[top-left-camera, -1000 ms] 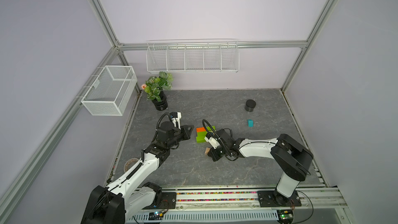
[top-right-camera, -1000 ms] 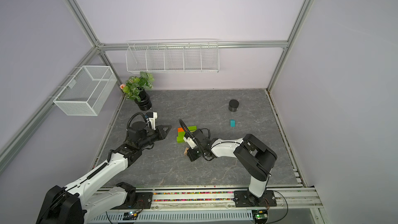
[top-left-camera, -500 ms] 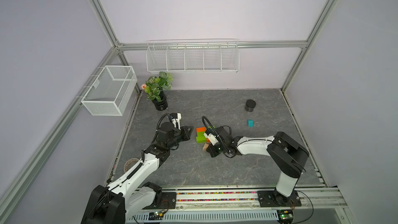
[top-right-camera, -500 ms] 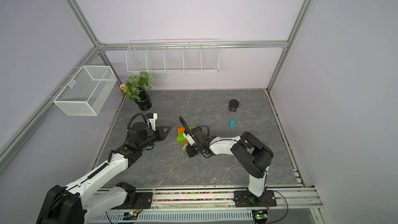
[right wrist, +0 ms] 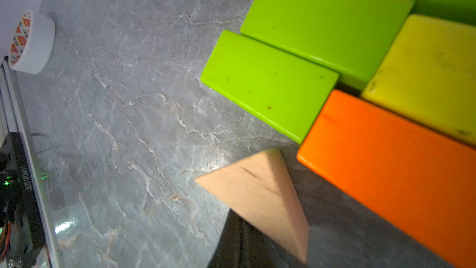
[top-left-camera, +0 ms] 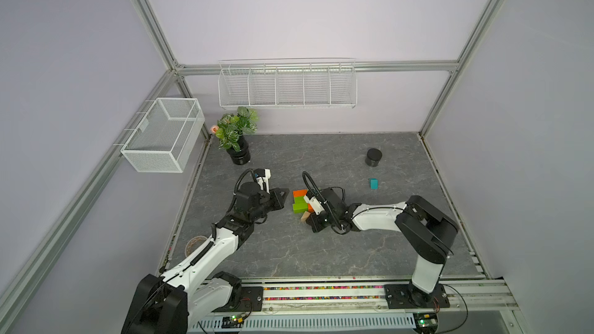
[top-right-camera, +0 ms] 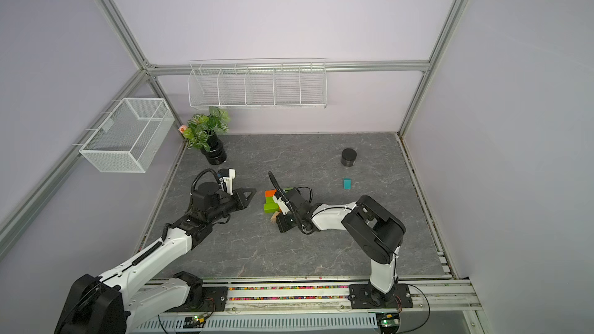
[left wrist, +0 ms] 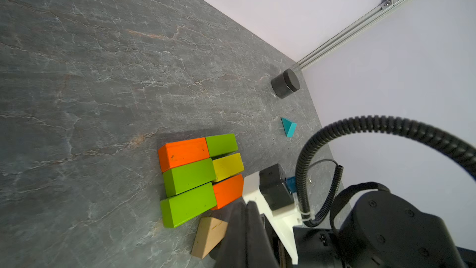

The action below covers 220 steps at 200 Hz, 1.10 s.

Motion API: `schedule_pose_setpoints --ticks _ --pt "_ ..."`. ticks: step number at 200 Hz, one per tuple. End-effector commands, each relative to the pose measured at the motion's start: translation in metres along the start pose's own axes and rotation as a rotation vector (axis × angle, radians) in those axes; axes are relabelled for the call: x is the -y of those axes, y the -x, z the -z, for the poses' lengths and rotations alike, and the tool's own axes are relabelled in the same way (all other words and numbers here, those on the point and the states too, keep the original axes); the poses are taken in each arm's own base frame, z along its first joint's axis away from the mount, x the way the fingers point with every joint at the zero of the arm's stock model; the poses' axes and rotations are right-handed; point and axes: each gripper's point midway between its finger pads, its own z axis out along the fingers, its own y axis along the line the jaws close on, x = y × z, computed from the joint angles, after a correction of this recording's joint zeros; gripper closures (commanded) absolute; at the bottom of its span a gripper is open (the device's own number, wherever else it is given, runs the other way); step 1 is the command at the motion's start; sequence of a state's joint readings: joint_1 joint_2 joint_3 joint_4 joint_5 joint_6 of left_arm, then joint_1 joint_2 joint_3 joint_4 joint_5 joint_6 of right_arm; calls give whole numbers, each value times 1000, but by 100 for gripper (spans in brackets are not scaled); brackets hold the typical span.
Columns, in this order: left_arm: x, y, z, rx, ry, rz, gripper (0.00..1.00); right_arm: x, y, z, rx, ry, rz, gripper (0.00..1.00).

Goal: Assemble a piece of candy with building blocks
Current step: Assemble the building block at the center of the board.

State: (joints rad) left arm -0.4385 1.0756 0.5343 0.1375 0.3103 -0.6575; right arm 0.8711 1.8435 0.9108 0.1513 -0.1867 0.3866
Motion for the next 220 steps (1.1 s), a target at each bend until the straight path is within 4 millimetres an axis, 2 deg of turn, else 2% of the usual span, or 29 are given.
schedule_pose_setpoints --ticks 1,41,63,78,83,108,118,132,145,162,175,191,220 --pt "-6 -2 -1 -1 11 14 97 1 10 -3 32 -2 -23 93" --pt "-7 -3 -2 -1 17 17 97 2 14 0 57 -6 -22 93" --pt "-16 -3 -2 -1 63 38 97 -10 16 10 68 41 -9 90" --pt "-31 -4 -1 -6 121 78 100 -20 21 25 79 70 -8 90" --pt "-35 -3 -1 -6 133 98 100 -18 9 29 56 65 -18 91" --pt "-57 -5 -1 -1 186 197 100 -27 -5 63 44 76 -11 92" --pt "-64 -6 -2 -2 205 224 100 -29 -4 83 81 64 4 92" --pt "-73 -11 -7 -22 238 252 100 -17 3 114 161 -22 18 92" --pt "-74 -16 -14 -44 227 276 100 4 13 139 233 -127 12 92" --pt "-78 -27 -27 -100 214 313 100 32 21 152 268 -199 -14 91" --pt "-83 -38 -35 -148 211 347 100 59 22 146 249 -233 -66 92" --pt "-84 -48 -42 -186 194 383 100 83 21 128 200 -231 -125 94" --pt "-91 -57 -41 -211 228 394 100 101 25 97 132 -218 -125 93"
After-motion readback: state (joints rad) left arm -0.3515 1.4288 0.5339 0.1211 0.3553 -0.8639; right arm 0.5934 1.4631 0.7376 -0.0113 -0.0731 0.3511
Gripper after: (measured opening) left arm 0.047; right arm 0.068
